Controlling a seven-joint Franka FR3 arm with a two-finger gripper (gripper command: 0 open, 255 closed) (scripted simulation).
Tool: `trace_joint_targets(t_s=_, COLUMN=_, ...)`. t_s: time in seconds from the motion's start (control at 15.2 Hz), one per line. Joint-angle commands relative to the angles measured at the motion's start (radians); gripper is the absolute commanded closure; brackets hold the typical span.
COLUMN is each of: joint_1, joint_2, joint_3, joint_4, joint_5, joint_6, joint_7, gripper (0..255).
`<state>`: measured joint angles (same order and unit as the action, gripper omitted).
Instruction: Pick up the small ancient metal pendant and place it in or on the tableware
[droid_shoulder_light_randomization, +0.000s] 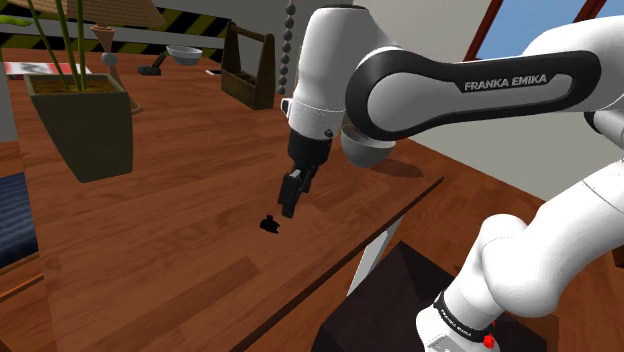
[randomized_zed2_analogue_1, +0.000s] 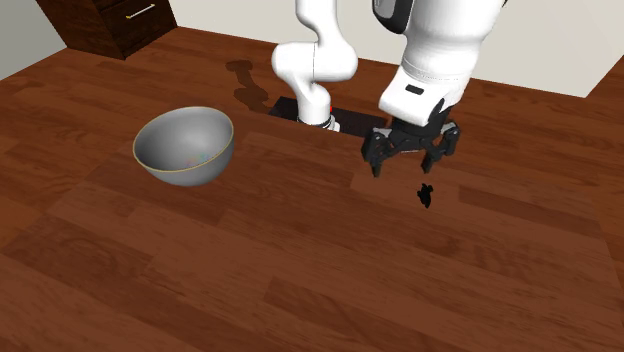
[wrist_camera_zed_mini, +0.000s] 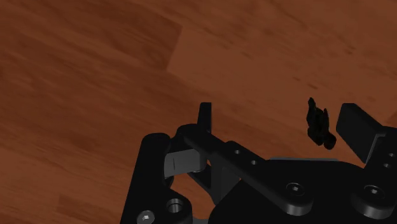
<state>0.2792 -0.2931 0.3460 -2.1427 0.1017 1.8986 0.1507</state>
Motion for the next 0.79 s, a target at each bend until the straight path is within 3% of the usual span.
trace_joint_targets(t_s=0.0, joint_1=0.017, joint_2=0.041, joint_3=0.033, joint_4=0.044, joint_5=-0.012, joint_6=0.013, joint_7=0.016, gripper=0)
trace_joint_targets(t_s=0.13, joint_1=0.031, joint_2=0.081, joint_3=0.060, joint_4=0.081, joint_5=-0.029, joint_6=0.030, joint_7=0.029, gripper=0)
trace_joint_targets(t_s=0.73, joint_1=0.031, joint_2=0.108, joint_3=0.068, joint_4=0.004, joint_5=-0.036, joint_6=0.131, joint_7=0.035, gripper=0)
